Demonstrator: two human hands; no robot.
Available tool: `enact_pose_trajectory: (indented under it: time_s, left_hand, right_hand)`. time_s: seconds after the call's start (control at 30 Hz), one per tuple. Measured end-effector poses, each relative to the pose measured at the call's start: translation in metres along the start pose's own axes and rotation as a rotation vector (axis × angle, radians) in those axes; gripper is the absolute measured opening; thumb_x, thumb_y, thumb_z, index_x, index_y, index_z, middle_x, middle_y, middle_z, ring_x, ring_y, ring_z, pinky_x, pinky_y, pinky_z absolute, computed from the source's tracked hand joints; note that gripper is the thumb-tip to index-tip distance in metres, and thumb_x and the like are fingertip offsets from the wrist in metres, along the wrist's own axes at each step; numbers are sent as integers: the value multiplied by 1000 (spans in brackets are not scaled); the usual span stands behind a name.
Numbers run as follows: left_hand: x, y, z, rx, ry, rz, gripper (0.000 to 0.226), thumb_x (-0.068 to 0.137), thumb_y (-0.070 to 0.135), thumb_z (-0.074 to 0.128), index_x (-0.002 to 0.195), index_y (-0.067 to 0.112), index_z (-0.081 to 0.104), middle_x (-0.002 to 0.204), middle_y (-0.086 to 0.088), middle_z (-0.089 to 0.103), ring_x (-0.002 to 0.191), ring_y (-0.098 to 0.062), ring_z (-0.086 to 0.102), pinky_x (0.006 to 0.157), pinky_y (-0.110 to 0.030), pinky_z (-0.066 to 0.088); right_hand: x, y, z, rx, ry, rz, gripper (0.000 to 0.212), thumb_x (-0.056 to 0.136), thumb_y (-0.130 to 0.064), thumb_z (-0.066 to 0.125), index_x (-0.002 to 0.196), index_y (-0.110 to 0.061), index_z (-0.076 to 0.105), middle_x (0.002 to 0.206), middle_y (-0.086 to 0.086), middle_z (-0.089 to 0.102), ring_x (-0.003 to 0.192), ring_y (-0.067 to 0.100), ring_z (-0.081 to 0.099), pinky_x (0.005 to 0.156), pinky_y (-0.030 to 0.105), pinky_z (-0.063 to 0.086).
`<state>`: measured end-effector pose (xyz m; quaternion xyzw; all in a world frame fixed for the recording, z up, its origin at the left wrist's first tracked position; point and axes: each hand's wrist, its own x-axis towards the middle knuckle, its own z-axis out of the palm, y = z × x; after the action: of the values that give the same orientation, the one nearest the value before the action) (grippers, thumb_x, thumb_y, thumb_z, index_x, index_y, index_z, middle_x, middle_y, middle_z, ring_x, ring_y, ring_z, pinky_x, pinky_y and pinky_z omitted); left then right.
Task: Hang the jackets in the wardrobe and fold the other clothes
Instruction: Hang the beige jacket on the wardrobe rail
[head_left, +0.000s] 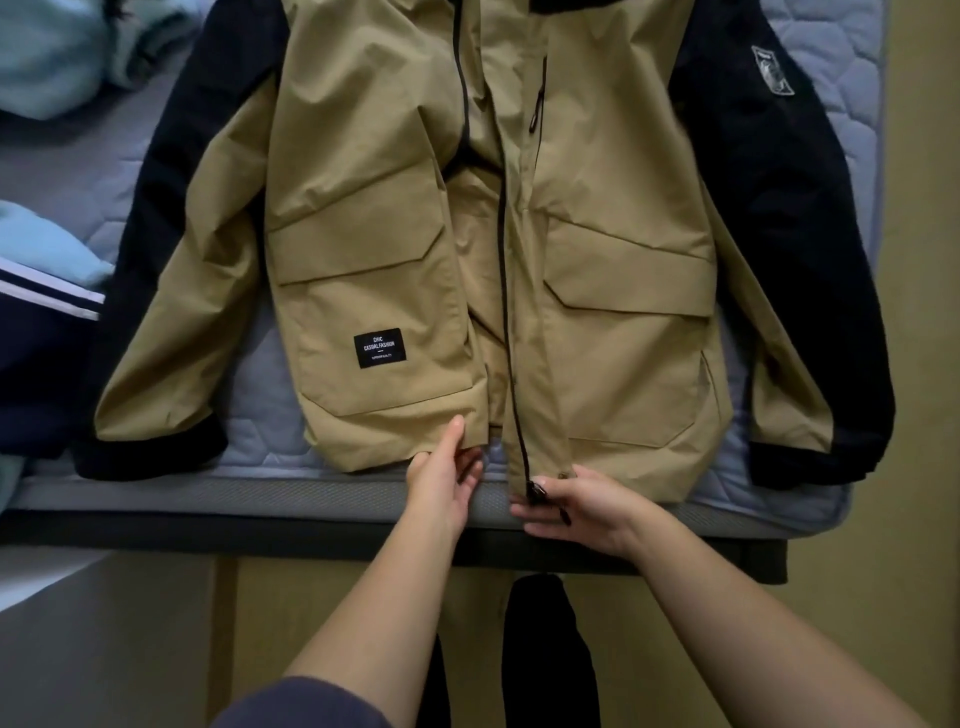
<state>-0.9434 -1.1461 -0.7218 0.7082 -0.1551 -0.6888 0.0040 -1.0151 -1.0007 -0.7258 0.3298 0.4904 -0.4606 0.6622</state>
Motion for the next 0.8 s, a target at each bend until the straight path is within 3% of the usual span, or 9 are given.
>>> enact_pose_trajectory:
  time_s: [0.17,0.23,0.3,0.4,0.5,0.57,0.63,0.7,0.8]
  left_hand:
    - [-10,14,0,-142,-42,20,12,94,19,55,84,13,55,50,2,63,41,-7,60,41,-16,47]
    - [-13,29,-9,-278,-59,72,17,96,24,50,83,14,57,55,2,62,39,-6,54,40,-14,42]
    - [-12,36,-22,-218,-25,167,19,96,32,48,100,18,60,80,0,67,57,-9,59,51,-19,44]
    - [-9,34,-33,278,-73,399,36,90,40,56,119,19,54,114,1,62,101,-14,59,87,-26,45]
    - [-3,26,-20,968,-27,581,29,74,42,75,81,22,56,83,10,60,77,-6,56,71,-20,41]
    - [1,24,-10,1163,116,650,36,71,44,78,69,14,58,71,3,60,70,-18,58,66,-23,38]
    - [6,24,0,1050,176,584,35,77,33,75,90,2,67,89,-9,67,85,-27,61,70,-23,39]
    - [10,28,8,762,104,438,34,81,21,72,109,4,64,96,-5,67,82,-21,61,69,-21,42]
    - [2,37,5,364,-126,200,24,84,7,68,107,3,62,88,-3,69,69,-14,65,49,-19,48]
  right_hand:
    - [8,5,17,61,-75,124,11,96,-8,50,92,-9,60,93,12,69,94,31,64,79,44,51]
    - [13,8,26,139,-7,80,11,95,-5,52,88,-11,57,89,9,69,90,27,64,80,43,51]
    - [16,14,31,220,51,31,10,94,-4,53,91,-13,56,93,7,68,89,24,65,80,40,51]
    - [20,25,38,310,114,-53,18,90,-6,59,107,-11,57,97,8,68,84,21,67,67,32,53]
    - [21,31,38,414,185,-192,17,88,-3,62,103,-10,59,85,6,71,69,16,67,55,26,52]
    - [17,31,39,440,178,-253,8,88,-1,60,88,-10,61,72,2,71,63,12,67,53,24,52]
    - [13,28,37,458,175,-269,13,89,-1,60,80,-10,59,67,2,68,60,11,63,52,22,51]
    - [9,22,36,445,170,-274,12,88,-2,60,80,-11,60,70,3,67,59,11,61,48,20,47]
    - [-1,13,35,360,137,-263,13,83,-3,65,91,-12,63,74,1,71,62,11,62,45,18,42]
